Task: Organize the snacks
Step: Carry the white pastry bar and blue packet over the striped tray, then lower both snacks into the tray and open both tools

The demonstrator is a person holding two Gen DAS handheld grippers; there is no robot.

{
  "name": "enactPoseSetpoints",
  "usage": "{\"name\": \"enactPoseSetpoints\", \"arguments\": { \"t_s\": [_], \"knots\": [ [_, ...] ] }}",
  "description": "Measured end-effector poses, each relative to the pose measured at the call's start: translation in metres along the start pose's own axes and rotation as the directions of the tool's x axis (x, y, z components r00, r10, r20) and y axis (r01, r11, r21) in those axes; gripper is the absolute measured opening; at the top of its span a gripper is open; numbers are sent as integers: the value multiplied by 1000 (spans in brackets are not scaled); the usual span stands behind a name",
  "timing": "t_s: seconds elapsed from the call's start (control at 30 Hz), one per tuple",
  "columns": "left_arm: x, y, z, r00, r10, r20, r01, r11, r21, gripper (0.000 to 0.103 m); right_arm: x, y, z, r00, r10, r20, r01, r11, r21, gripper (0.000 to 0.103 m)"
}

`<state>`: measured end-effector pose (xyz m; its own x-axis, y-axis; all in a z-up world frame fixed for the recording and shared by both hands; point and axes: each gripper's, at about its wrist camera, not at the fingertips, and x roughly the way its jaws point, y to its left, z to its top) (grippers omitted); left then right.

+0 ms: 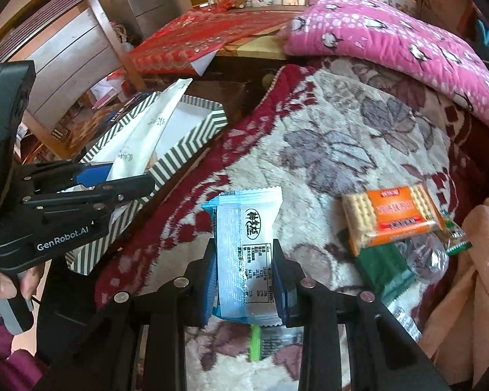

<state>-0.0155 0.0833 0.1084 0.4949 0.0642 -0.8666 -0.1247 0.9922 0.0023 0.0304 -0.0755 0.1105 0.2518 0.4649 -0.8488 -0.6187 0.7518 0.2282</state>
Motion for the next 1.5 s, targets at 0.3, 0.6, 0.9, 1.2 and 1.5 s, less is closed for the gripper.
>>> {"name": "enactPoseSetpoints", "arguments": {
  "t_s": [0.3, 0.6, 0.9, 1.2, 1.5],
  "knots": [
    [-9, 35, -4, 1000, 25, 8, -24, 998, -62, 34, 12, 27, 18, 1000, 29, -10, -30, 998, -58, 32],
    [-14, 70, -10, 999, 51, 8, -50, 991, -125, 34, 27, 54, 34, 998, 49, -32, -52, 992, -115, 32],
    [-14, 99, -19, 997, 74, -3, -73, 982, -176, 34, 38, 78, 48, 997, 65, -53, -72, 984, -164, 32],
    [-14, 126, -28, 996, 93, -13, -94, 970, -224, 34, 54, 105, 62, 994, 83, -72, -96, 973, -212, 32],
    [-10, 150, -38, 994, 106, -30, -110, 957, -270, 34, 71, 129, 75, 991, 100, -94, -121, 961, -251, 32]
  ]
}}
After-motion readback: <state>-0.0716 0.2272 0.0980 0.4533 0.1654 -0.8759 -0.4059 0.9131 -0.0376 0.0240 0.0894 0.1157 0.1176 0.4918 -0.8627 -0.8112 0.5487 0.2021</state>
